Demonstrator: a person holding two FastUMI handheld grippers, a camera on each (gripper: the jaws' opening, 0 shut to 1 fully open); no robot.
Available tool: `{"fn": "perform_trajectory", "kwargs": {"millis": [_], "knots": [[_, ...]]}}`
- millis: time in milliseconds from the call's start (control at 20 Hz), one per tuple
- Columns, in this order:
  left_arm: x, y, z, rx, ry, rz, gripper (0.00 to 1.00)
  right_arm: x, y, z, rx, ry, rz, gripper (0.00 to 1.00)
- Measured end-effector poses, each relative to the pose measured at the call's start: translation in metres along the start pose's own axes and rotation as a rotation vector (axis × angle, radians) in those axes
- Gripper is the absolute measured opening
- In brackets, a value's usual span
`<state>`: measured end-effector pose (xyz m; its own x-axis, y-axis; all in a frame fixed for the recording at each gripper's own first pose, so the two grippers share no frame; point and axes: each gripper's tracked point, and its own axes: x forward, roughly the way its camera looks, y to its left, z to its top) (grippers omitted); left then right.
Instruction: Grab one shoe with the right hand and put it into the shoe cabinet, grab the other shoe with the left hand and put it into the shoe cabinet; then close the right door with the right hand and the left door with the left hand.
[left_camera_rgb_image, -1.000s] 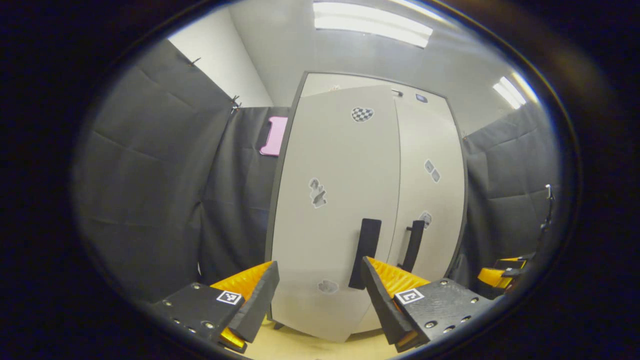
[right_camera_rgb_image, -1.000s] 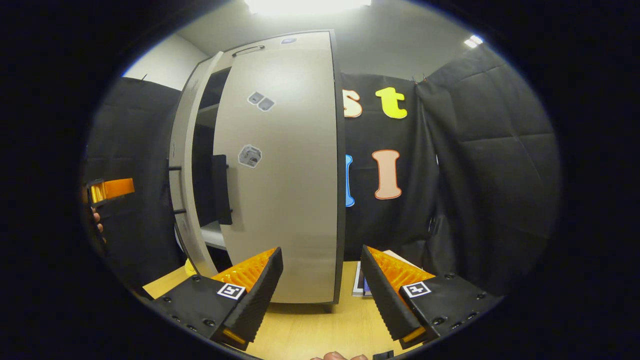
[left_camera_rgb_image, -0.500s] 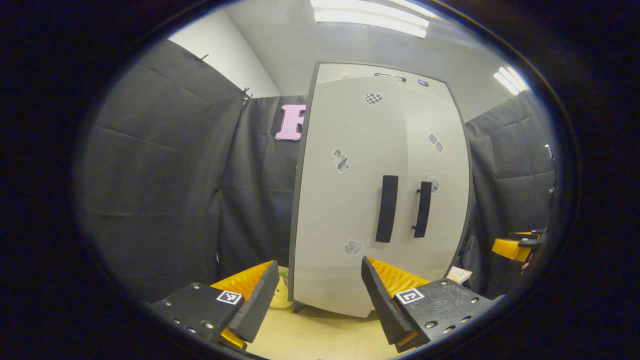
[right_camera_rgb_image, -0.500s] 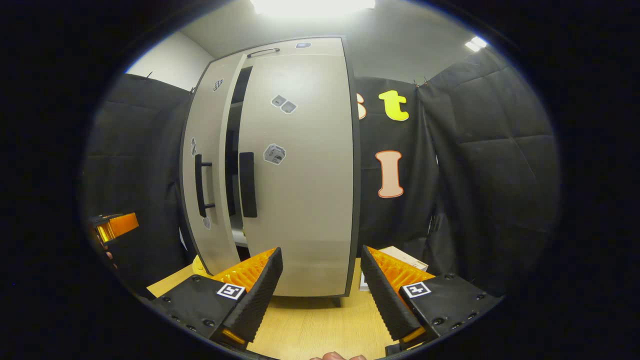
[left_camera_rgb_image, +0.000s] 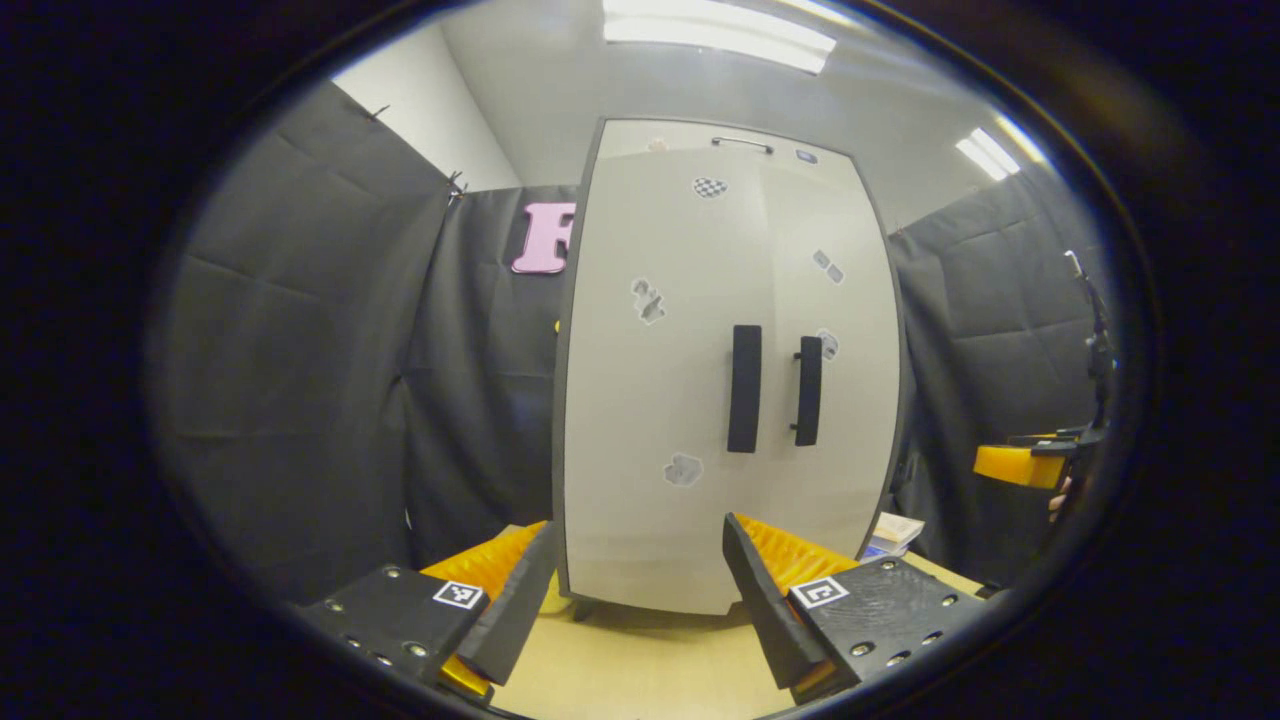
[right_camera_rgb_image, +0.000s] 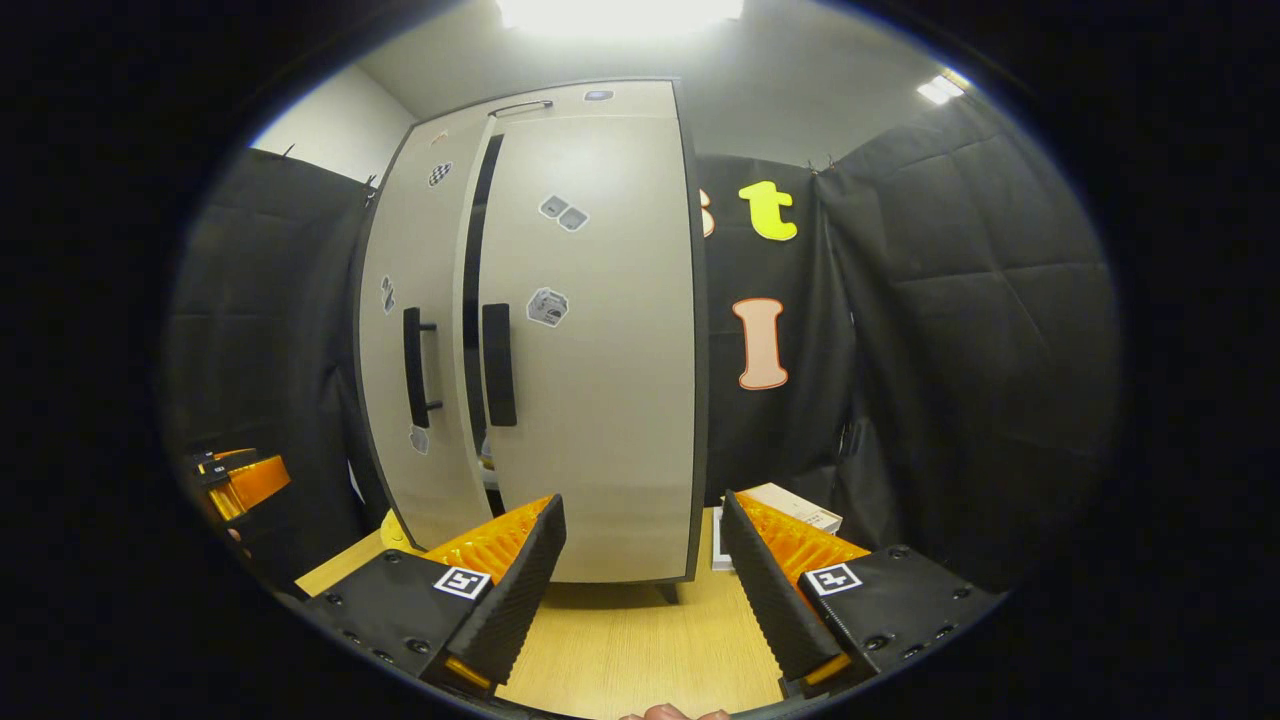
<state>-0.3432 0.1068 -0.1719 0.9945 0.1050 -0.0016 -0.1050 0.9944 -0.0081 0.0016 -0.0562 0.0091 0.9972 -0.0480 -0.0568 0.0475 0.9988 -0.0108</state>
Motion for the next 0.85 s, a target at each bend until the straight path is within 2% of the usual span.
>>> {"fn": "perform_trajectory", "kwargs": {"millis": [500,800,850], "knots": [[0.025,-0.002,0.016,-0.072,-0.043,-0.043,0.94,-0.024,-0.021,-0.021,0.028,0.030,-0.116,0.98],[0.024,0.004,0.002,-0.046,-0.039,-0.036,0.95,-0.029,-0.028,-0.018,0.008,0.041,-0.152,0.98],[0.026,0.004,0.001,-0.044,-0.036,-0.043,0.94,-0.028,-0.028,-0.017,0.009,0.043,-0.159,0.92]]}}
